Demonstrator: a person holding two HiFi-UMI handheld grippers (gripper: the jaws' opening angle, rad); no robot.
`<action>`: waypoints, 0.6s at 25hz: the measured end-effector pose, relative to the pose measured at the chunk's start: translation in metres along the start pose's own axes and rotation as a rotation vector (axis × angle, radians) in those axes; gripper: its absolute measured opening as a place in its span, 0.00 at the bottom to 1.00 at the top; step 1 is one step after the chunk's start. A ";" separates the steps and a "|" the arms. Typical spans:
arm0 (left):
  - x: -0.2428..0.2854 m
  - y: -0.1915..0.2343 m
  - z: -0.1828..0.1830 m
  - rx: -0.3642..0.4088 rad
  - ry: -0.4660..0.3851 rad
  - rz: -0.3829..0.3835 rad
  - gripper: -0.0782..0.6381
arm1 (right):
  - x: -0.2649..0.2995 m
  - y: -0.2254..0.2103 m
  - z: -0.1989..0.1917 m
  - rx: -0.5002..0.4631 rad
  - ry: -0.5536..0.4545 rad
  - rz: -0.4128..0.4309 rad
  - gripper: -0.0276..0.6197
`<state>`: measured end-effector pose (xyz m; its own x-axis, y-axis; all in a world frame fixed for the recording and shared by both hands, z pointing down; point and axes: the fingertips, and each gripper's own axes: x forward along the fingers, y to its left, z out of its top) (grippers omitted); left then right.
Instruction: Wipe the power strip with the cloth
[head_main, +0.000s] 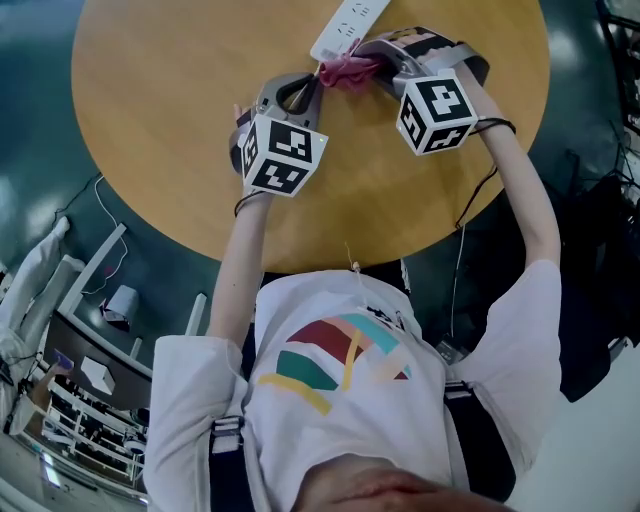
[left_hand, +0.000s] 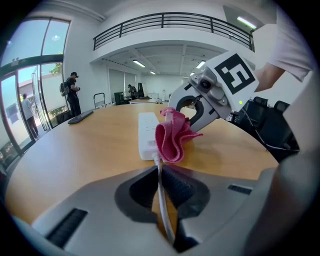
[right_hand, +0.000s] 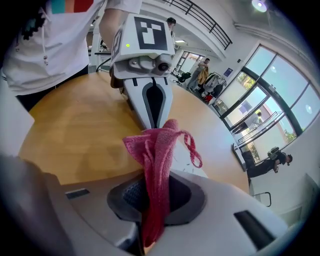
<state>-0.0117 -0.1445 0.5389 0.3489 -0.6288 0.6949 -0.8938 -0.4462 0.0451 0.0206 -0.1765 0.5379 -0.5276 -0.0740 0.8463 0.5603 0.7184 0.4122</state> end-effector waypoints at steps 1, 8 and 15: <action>0.000 0.001 0.000 0.001 0.000 0.001 0.20 | 0.000 -0.004 -0.005 0.005 0.008 -0.008 0.10; -0.002 0.000 -0.002 0.005 0.001 0.001 0.20 | -0.003 -0.044 -0.053 0.048 0.119 -0.118 0.10; 0.001 0.004 0.004 0.009 0.002 0.006 0.20 | -0.001 -0.092 -0.098 0.142 0.140 -0.179 0.10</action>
<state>-0.0139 -0.1495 0.5372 0.3428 -0.6301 0.6967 -0.8935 -0.4478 0.0346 0.0319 -0.3099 0.5324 -0.5115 -0.2961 0.8066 0.3660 0.7742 0.5164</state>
